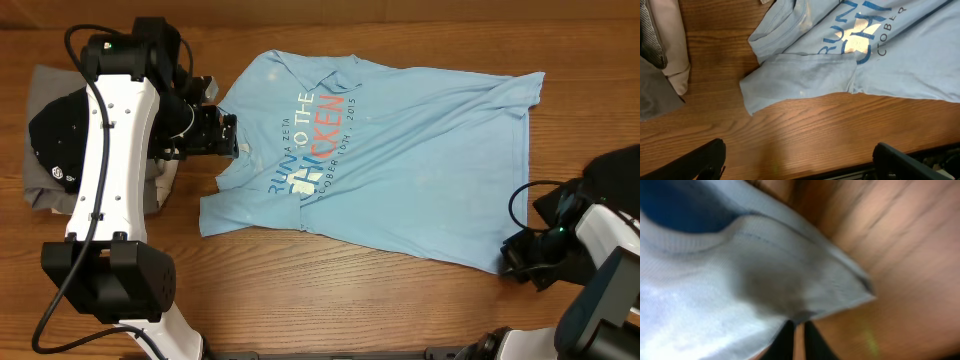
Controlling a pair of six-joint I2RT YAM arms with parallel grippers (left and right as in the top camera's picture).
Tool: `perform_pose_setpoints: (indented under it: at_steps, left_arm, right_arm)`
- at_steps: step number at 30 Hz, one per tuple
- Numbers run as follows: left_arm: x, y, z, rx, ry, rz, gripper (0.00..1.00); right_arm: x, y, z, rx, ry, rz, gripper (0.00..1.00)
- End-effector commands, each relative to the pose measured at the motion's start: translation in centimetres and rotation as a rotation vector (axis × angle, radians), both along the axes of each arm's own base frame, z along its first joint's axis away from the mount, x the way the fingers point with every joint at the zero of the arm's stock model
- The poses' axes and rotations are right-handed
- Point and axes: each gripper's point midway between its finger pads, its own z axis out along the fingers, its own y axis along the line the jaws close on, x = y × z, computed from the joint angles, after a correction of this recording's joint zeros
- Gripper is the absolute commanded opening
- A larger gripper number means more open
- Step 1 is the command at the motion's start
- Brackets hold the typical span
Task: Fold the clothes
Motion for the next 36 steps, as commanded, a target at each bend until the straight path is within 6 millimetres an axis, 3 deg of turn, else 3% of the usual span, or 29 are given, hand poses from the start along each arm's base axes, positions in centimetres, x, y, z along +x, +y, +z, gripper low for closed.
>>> perform_pose_setpoints:
  at_steps: [1,8,11,14,15,17,19,24,27,29,33,36]
  left_arm:
    - [-0.2,0.2,0.2,0.005,-0.007,-0.016,0.98]
    - [-0.7,0.1,0.1,0.002,0.016,-0.016,0.98]
    - [-1.4,0.1,-0.8,0.001,0.054,-0.014,0.97]
    - [-1.9,-0.2,-2.3,-0.017,0.098,0.008,0.99]
    - [-2.1,-0.6,-3.0,-0.037,0.114,0.009,1.00]
    - [-2.5,-1.0,-4.3,-0.063,0.141,0.010,1.00]
    - [-2.8,-1.5,-5.5,-0.090,0.157,0.013,1.00]
    - [-3.1,-1.8,-7.2,-0.108,0.175,0.015,1.00]
    - [-2.8,-1.7,-7.3,-0.108,0.160,0.015,1.00]
    - [-2.7,-1.7,-7.3,-0.109,0.156,0.014,1.00]
    - [-2.7,-1.7,-7.3,-0.108,0.155,0.014,1.00]
    - [-2.7,-1.5,-7.4,-0.096,0.156,0.014,1.00]
  right_arm:
    - [0.6,-2.8,1.8,-0.144,0.005,-0.003,0.04]
    - [-0.9,-4.7,3.4,-0.225,0.024,-0.131,0.04]
    - [0.3,-3.6,3.8,-0.137,-0.071,-0.079,0.06]
    - [2.2,-1.0,4.0,0.015,-0.199,0.027,0.52]
    - [2.3,-0.6,4.0,0.033,-0.205,0.032,0.61]
    - [2.1,-0.2,3.4,0.032,-0.201,0.044,0.72]
    - [1.8,0.2,2.3,0.033,-0.198,0.041,0.74]
    - [0.7,1.8,-0.9,0.047,-0.195,-0.008,0.74]
    - [1.4,2.7,-2.1,0.079,-0.270,-0.026,0.69]
    - [2.2,3.2,-2.5,0.105,-0.330,-0.031,0.58]
    - [2.6,3.2,-2.4,0.109,-0.353,-0.029,0.10]
    - [2.7,2.9,-1.6,0.110,-0.342,-0.002,0.04]
